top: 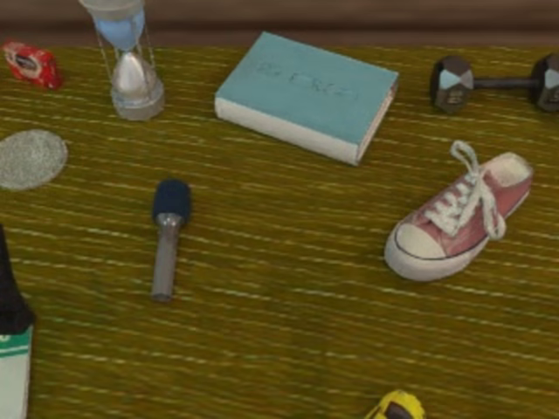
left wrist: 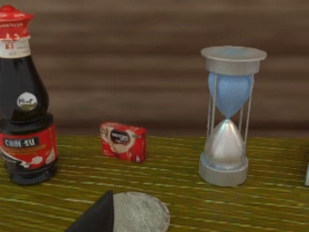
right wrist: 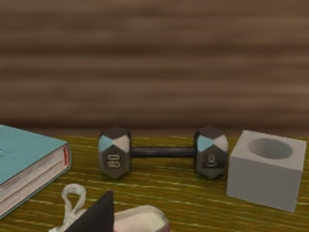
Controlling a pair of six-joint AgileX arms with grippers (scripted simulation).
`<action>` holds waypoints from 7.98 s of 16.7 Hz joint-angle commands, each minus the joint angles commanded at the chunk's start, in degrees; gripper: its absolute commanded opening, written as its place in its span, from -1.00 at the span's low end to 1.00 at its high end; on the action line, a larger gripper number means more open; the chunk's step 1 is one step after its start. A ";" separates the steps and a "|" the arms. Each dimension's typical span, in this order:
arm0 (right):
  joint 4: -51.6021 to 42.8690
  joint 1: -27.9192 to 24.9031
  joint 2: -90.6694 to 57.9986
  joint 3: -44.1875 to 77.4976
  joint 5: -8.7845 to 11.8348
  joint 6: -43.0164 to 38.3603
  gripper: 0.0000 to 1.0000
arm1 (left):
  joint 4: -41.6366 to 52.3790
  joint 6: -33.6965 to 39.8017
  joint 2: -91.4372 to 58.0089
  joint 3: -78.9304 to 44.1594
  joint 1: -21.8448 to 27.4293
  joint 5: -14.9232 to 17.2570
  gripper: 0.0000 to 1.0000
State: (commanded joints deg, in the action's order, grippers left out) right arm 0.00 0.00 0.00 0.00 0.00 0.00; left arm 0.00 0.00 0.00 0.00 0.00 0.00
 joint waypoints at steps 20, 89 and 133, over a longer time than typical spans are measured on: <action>0.00 0.00 0.00 0.00 0.00 0.00 1.00 | 37.05 16.11 -76.69 -53.42 17.76 -2.10 1.00; 0.00 0.00 0.00 0.00 0.00 0.00 1.00 | -34.79 4.41 -102.29 -47.80 21.55 18.94 -1.00; 15.43 -18.20 -31.53 16.78 -0.02 -0.80 1.00 | -48.79 -1.15 -89.60 -43.14 36.31 8.63 -1.00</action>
State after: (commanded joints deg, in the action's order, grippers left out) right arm 15.43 -18.20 -31.53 16.78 -0.02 -0.80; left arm -48.79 -1.15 -89.60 -43.14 36.31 8.63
